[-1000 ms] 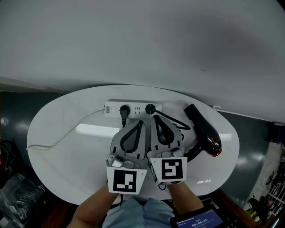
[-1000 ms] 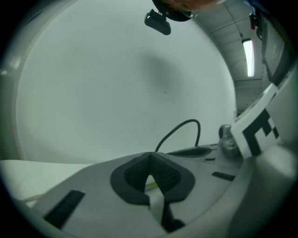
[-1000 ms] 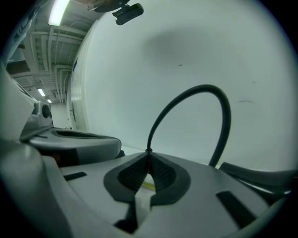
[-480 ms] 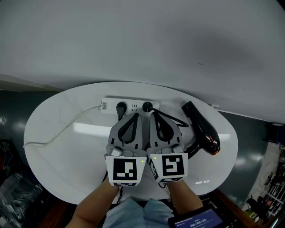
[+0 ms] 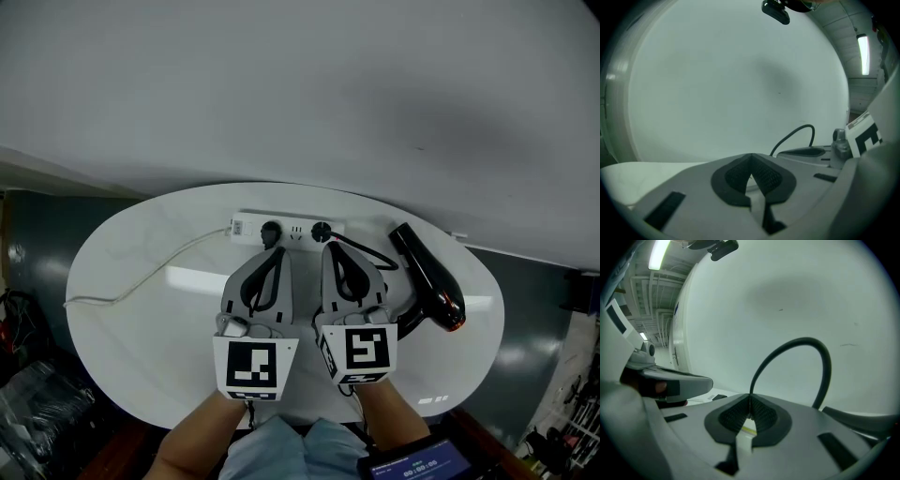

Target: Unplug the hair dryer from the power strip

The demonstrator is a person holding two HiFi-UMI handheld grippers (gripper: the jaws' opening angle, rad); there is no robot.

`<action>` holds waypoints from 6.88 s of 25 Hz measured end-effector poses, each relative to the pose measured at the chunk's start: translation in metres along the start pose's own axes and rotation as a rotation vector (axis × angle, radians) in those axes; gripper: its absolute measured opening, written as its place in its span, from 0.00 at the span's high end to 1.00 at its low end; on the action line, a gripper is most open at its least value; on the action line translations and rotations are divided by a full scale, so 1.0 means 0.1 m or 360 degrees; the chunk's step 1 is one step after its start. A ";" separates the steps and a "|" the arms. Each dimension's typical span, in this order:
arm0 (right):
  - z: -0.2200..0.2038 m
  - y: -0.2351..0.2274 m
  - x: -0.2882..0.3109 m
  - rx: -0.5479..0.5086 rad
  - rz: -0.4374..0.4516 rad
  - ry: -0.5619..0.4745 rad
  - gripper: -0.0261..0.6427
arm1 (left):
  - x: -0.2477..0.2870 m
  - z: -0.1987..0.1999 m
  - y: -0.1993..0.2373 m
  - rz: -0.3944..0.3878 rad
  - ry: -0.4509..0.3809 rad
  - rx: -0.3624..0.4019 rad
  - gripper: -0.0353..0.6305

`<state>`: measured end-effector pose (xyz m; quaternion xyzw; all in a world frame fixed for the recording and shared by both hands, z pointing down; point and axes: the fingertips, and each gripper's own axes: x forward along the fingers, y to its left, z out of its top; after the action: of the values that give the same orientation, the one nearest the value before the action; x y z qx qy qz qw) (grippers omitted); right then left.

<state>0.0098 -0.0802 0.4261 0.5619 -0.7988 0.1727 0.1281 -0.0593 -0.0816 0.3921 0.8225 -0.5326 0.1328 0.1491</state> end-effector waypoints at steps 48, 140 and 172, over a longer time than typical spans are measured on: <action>-0.29 -0.03 0.24 0.0069 -0.0151 0.0160 0.75 | 0.22 -0.66 0.52 -0.0099 0.0338 0.0124 0.95; -0.23 -0.10 0.39 -0.0030 -0.0266 0.0234 0.85 | 0.25 -0.69 0.44 -0.0194 0.0447 0.0285 0.95; -0.26 -0.13 0.39 0.0076 -0.0222 0.0203 0.84 | 0.18 -0.58 0.49 -0.0165 0.0426 0.0344 0.95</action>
<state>0.0096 -0.1070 0.4669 0.6069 -0.7435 0.2179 0.1770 -0.1006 -0.0930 0.4571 0.8350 -0.4476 0.2898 0.1360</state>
